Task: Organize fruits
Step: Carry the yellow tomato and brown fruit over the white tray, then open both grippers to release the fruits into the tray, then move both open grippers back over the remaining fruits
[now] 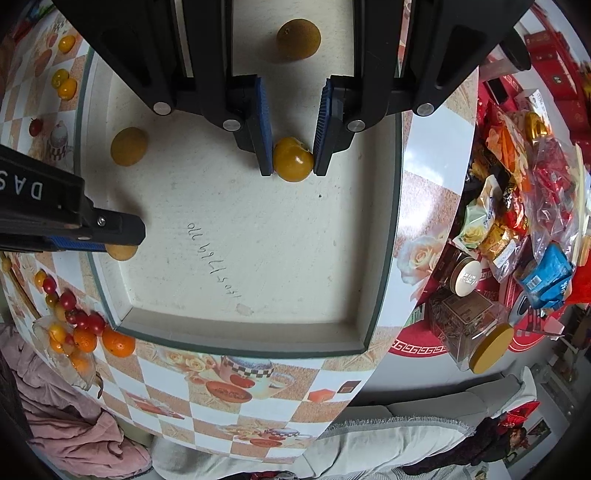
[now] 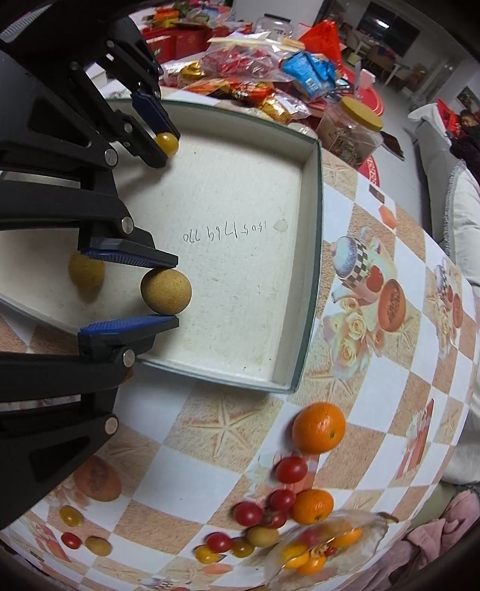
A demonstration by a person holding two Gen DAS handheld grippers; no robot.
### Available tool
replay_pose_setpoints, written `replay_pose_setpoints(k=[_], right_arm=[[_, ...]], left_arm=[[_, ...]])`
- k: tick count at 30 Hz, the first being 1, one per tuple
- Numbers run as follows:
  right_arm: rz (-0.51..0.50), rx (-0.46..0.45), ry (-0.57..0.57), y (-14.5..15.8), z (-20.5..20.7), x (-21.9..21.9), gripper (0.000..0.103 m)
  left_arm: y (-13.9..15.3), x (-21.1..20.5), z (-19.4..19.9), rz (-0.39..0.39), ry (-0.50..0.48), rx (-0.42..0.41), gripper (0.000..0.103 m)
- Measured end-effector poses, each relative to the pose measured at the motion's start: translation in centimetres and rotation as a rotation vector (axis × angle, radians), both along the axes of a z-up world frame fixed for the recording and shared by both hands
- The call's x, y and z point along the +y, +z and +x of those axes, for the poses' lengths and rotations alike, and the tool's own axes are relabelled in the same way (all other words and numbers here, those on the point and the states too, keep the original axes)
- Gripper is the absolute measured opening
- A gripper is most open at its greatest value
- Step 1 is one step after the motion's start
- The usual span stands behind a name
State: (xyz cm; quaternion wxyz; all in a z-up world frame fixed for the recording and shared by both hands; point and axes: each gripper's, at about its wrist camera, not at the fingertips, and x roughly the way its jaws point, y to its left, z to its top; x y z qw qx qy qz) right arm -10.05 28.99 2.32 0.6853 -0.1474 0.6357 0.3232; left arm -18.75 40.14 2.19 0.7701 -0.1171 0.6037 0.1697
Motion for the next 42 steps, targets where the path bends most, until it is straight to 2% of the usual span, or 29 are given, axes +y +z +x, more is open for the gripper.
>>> replay_pose_setpoints(k=[6, 8, 9, 10, 11, 13, 15, 17, 18, 26, 42], right_arm=[[-0.038, 0.0, 0.024, -1.4, -0.3, 0.7, 0.028], [-0.037, -0.005, 0.034, -1.4, -0.3, 1.0, 0.032], [-0.031, -0.001, 0.046, -1.3, -0.4, 1.2, 0.04], [-0.031, 0.0, 0.053, -1.4, -0.5, 1.4, 0.054], [-0.034, -0.001, 0.06, -1.5, -0.7, 1.9, 0.056], [-0.032, -0.007, 0.064, -1.3, -0.9, 2.1, 0.061], [-0.019, -0.01, 0.062, -0.9, -1.0, 2.0, 0.066], [-0.001, -0.018, 0.062, 0.0, -1.1, 1.9, 0.075], [0.0, -0.031, 0.061, 0.3, -1.2, 1.9, 0.083], [0.0, -0.111, 0.019, 3.5, -0.5, -0.4, 0.084], [0.029, -0.128, -0.091, 5.7, 1.5, -6.7, 0.084]], left_arm=[[-0.5, 0.2, -0.5, 0.014, 0.008, 0.019, 0.023], [-0.5, 0.2, -0.6, 0.015, 0.006, 0.019, 0.023], [-0.5, 0.2, -0.6, 0.016, 0.004, 0.02, 0.024], [-0.4, 0.2, -0.6, 0.018, 0.002, 0.021, 0.024], [-0.4, 0.1, -0.6, 0.02, 0.0, 0.021, 0.028], [-0.3, 0.1, -0.6, 0.028, 0.002, 0.024, 0.067], [0.1, 0.0, -0.8, 0.038, 0.002, -0.005, 0.067], [0.0, -0.3, -0.8, 0.046, -0.007, 0.012, 0.067], [-0.1, -0.3, -0.8, 0.046, -0.006, 0.018, 0.067], [0.7, -0.7, -1.1, 0.049, -0.002, 0.016, 0.067], [3.3, -5.1, 1.2, 0.072, -0.097, -0.014, 0.067]])
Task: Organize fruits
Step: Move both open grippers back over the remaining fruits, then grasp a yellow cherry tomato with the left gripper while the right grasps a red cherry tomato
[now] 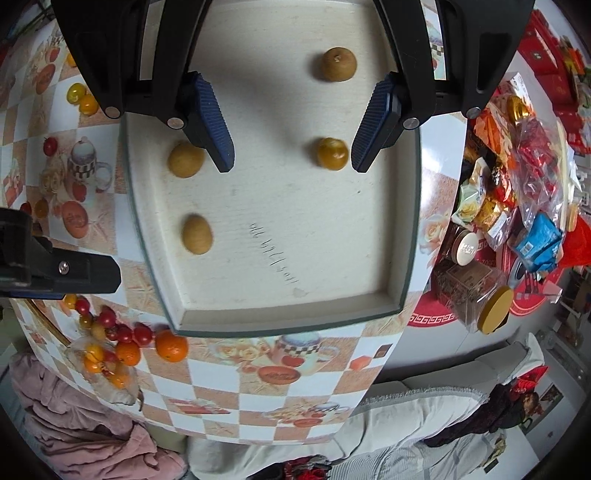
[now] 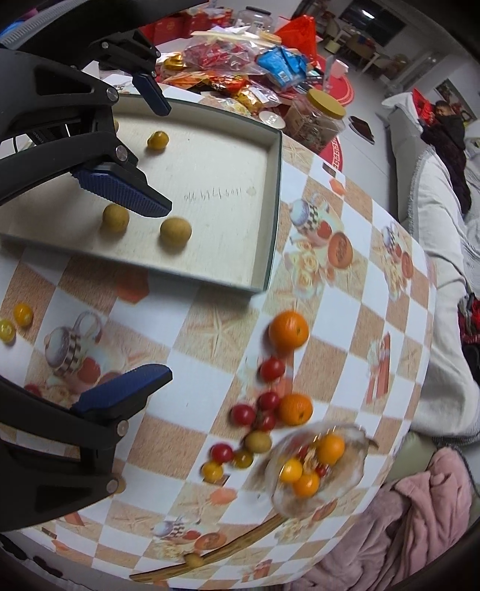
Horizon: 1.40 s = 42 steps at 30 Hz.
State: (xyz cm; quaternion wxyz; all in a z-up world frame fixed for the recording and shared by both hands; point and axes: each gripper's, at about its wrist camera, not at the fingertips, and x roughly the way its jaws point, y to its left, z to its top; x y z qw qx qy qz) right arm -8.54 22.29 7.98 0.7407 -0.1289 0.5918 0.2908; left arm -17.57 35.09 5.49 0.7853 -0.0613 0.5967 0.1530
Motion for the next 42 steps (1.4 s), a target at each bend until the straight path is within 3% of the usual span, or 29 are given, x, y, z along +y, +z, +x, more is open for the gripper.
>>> replay_pose_setpoints(k=[11, 21, 34, 42], right_arm=[[-0.046, 0.048, -0.191, -2.0, 1.8, -10.8, 0.084], [-0.107, 0.093, -0.406, -4.7, 2.6, -22.5, 0.084], [-0.052, 0.115, -0.387, -5.9, 2.6, -25.8, 0.081], [-0.025, 0.128, -0.386, -6.2, 1.9, -27.8, 0.081]], left_arm=[[1.0, -5.8, 3.6, -0.023, -0.125, -0.011, 0.067], [0.0, -14.3, 7.0, -0.074, -0.311, 0.006, 0.067], [-2.2, -21.1, 10.8, -0.159, -0.426, 0.022, 0.067], [-4.0, -23.3, 12.3, -0.142, -0.449, 0.053, 0.067]])
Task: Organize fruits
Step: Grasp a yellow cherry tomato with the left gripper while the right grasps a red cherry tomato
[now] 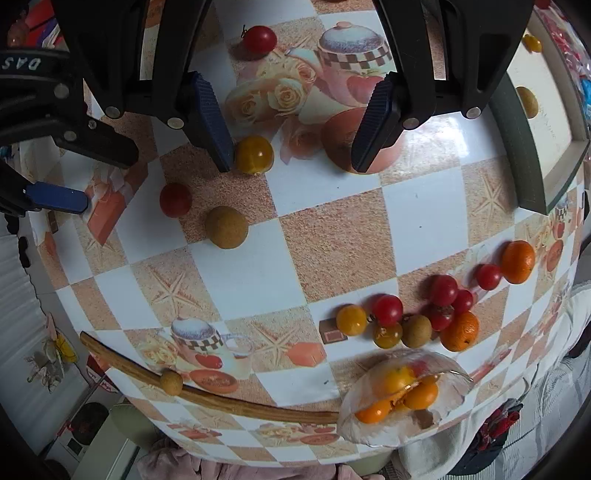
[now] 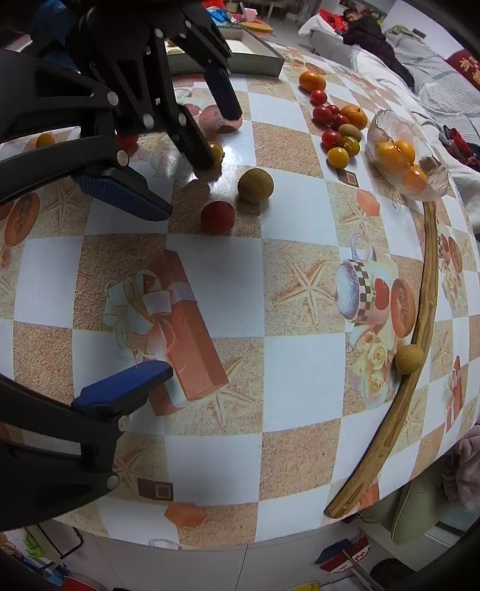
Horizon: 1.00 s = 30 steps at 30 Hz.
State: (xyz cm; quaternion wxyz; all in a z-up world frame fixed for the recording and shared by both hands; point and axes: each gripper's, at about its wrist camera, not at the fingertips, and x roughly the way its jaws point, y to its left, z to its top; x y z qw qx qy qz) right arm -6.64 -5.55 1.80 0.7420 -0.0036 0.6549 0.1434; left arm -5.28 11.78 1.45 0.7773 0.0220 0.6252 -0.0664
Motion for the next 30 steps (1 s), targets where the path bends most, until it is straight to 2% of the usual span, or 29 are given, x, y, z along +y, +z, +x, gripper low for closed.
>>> replay_pose_setpoints(k=[3, 5, 6, 7, 11, 17, 19, 21, 26, 30], right_arm=[[0.008, -0.001, 0.01, -0.1, 0.0, 0.3, 0.081], [0.014, -0.003, 0.018, -0.2, 0.2, 0.7, 0.081], [0.015, -0.005, 0.023, -0.3, 0.3, 1.0, 0.081], [0.018, -0.008, 0.029, -0.3, 0.4, 1.2, 0.081], [0.027, -0.019, 0.046, -0.4, 0.9, 2.5, 0.078], [-0.021, -0.068, 0.1, -0.6, 1.5, 5.7, 0.065], [-0.061, -0.085, 0.124, -0.5, 1.7, 6.6, 0.041], [-0.067, -0.083, 0.139, -0.5, 1.9, 7.1, 0.022], [0.0, -0.037, 0.082, -0.1, 1.9, 5.8, 0.022], [0.013, -0.027, 0.06, 0.5, 1.4, 4.6, 0.022]], left_arm=[[-0.3, -0.3, 0.0, 0.028, 0.004, -0.002, 0.058], [-0.1, -0.6, -0.1, 0.03, -0.007, -0.018, 0.043], [0.0, -0.8, -0.1, 0.031, -0.021, -0.022, 0.03], [0.0, -1.0, 0.0, 0.04, -0.032, -0.024, 0.021], [0.1, 0.0, -0.2, 0.051, 0.008, -0.019, 0.021], [0.2, 2.9, -1.1, 0.045, 0.068, -0.002, 0.021], [0.3, 3.4, -1.3, 0.037, 0.078, 0.004, 0.021], [0.3, 3.8, -1.5, 0.02, 0.091, 0.007, 0.021], [0.7, 4.7, -2.0, -0.029, 0.124, 0.015, 0.021], [1.6, 6.0, -2.1, -0.059, 0.144, 0.005, 0.021]])
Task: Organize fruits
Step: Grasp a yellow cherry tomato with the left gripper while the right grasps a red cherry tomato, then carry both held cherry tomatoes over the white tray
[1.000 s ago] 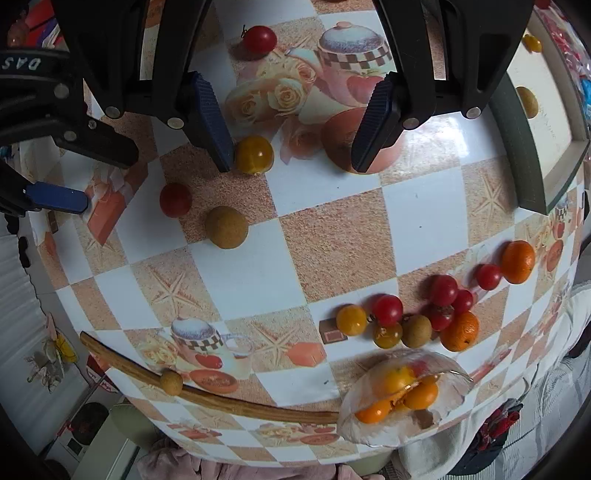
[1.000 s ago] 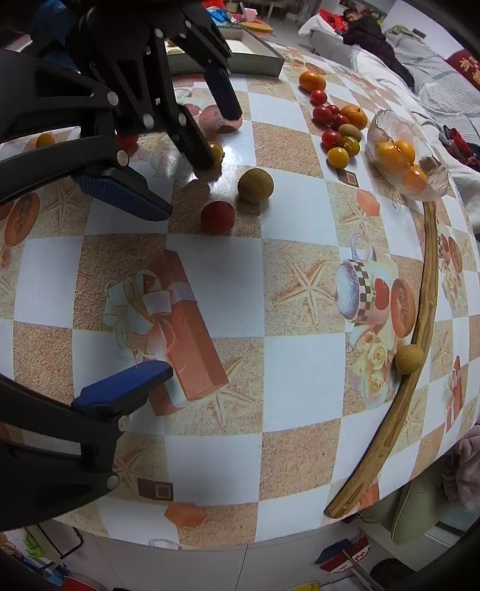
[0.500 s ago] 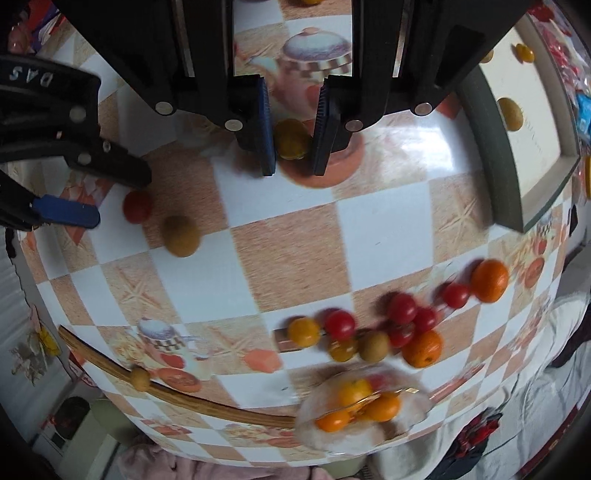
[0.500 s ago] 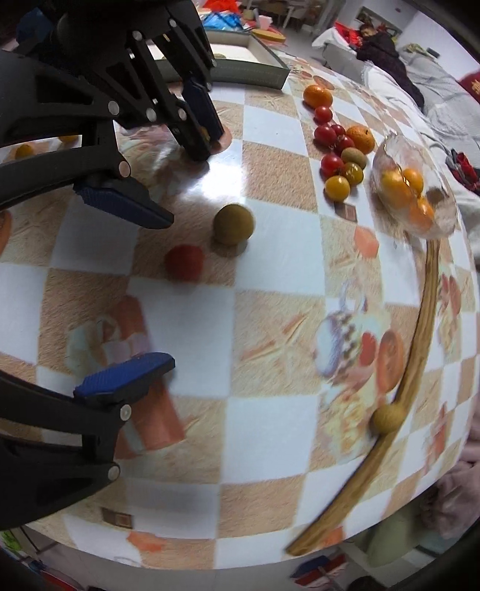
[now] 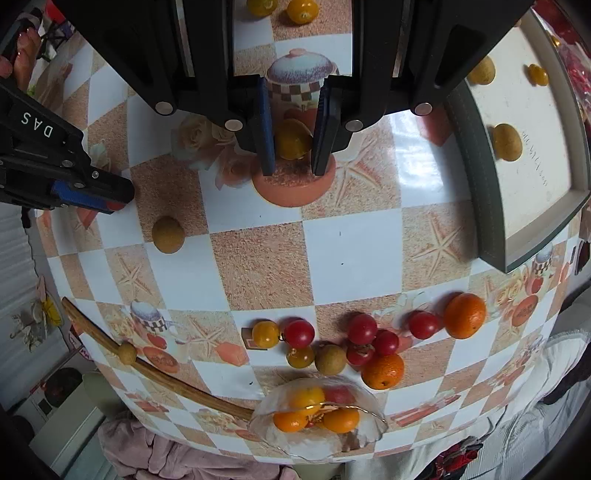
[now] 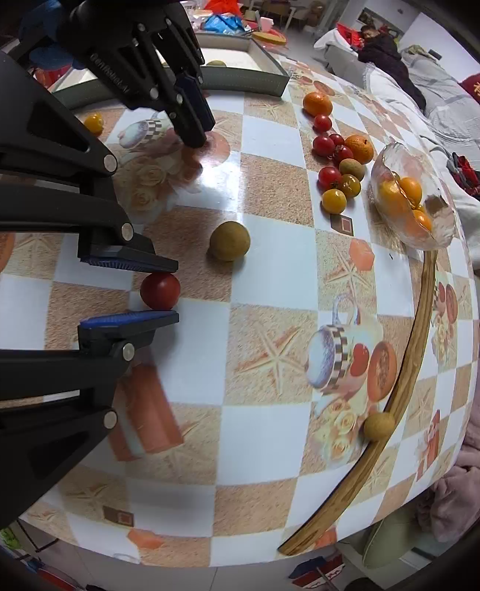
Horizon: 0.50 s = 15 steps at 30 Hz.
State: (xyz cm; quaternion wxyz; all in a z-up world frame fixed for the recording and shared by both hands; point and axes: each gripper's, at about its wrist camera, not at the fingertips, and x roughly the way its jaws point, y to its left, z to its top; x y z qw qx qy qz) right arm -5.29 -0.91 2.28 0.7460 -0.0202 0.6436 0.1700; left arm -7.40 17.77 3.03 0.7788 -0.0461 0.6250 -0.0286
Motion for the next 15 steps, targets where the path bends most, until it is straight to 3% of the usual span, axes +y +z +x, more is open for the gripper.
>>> replay_pose_setpoints(k=[6, 15], right_arm=[[0.024, 0.002, -0.004, 1.6, -1.0, -0.7, 0.022], [0.048, -0.012, 0.058, 3.5, -1.9, 3.3, 0.022]], left_arm=[[2.0, 1.5, -1.5, -0.014, 0.021, -0.026, 0.021], [3.8, 4.5, -4.8, -0.008, 0.102, -0.058, 0.021]])
